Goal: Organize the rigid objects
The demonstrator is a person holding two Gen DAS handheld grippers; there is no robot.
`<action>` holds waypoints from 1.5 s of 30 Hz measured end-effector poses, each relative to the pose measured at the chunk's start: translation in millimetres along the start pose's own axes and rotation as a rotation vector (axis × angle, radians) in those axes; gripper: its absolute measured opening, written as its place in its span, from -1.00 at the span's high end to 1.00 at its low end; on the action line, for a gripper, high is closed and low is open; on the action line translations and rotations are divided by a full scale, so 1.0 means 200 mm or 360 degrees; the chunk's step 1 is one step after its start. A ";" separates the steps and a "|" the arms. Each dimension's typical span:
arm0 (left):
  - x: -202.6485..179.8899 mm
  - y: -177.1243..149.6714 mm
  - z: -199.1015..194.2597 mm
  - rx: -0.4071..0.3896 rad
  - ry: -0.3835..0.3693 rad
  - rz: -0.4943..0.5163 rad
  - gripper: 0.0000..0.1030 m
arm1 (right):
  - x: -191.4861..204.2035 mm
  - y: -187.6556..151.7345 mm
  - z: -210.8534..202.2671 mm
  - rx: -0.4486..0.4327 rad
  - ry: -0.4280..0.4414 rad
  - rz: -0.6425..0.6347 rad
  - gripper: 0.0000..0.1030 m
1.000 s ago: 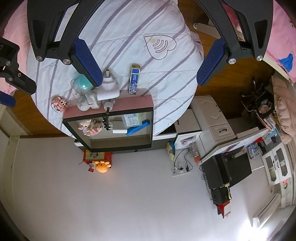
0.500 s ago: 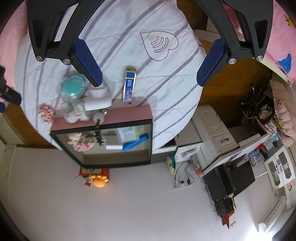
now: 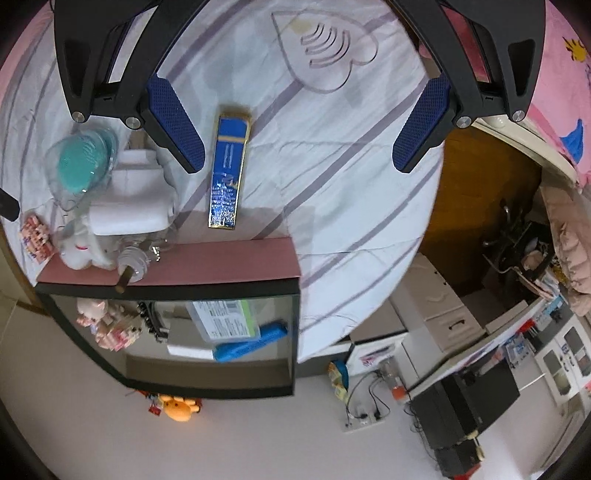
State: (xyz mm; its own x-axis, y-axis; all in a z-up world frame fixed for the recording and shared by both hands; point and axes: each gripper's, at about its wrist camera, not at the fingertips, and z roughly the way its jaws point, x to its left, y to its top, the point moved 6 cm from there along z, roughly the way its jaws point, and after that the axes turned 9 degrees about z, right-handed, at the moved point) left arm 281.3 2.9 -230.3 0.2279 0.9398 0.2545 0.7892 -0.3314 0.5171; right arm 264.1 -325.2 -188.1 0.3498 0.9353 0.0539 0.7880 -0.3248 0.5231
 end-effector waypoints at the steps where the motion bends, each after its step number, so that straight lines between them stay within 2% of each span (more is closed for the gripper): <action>1: -0.01 0.01 0.02 0.0012 -0.0004 0.0006 -1.00 | 0.00 0.01 0.03 0.0020 -0.0007 0.0001 -0.62; 9: -0.11 0.05 0.17 0.0093 -0.0069 0.0076 -0.99 | -0.02 0.05 0.23 0.0100 -0.0017 -0.0001 -0.62; 12: -0.15 0.06 0.19 0.0059 -0.0095 0.0110 -0.80 | -0.01 0.06 0.28 0.0098 0.0010 -0.0007 -0.62; 15: -0.16 0.08 0.20 0.0016 -0.0207 0.0060 -0.40 | 0.00 0.08 0.30 0.0041 0.0034 -0.0036 -0.65; 17: -0.17 0.08 0.19 -0.0009 -0.0272 0.0029 0.06 | 0.00 0.10 0.31 0.0016 0.0068 -0.0014 -0.65; 18: -0.17 0.09 0.18 -0.0016 -0.0268 0.0038 0.18 | -0.01 0.11 0.33 0.0006 0.0094 0.0007 -0.58; 20: -0.20 0.10 0.17 -0.0023 -0.0260 0.0074 0.52 | -0.01 0.11 0.31 -0.0015 0.0093 0.0016 -0.30; 21: -0.20 0.10 0.17 -0.0022 -0.0260 0.0080 0.58 | 0.00 0.11 0.31 -0.0007 0.0106 0.0017 -0.30; 27: -0.21 0.11 0.15 -0.0011 -0.0257 0.0068 0.60 | 0.00 0.11 0.29 0.0006 0.0160 0.0041 -0.30; 34: -0.14 0.09 0.15 0.0001 -0.0248 0.0016 0.61 | 0.01 0.11 0.26 0.0000 0.0160 0.0005 -0.30; 45: -0.04 0.12 0.06 -0.0062 -0.0170 -0.0047 0.61 | 0.10 0.11 0.09 -0.0111 0.0256 -0.0053 -0.30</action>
State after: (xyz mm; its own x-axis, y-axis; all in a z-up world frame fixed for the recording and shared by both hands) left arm 304.7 -11.9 -229.9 0.2659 0.9521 0.1513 0.7742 -0.3044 0.5549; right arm 297.7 -317.0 -189.7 0.2339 0.9576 0.1683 0.7588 -0.2880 0.5842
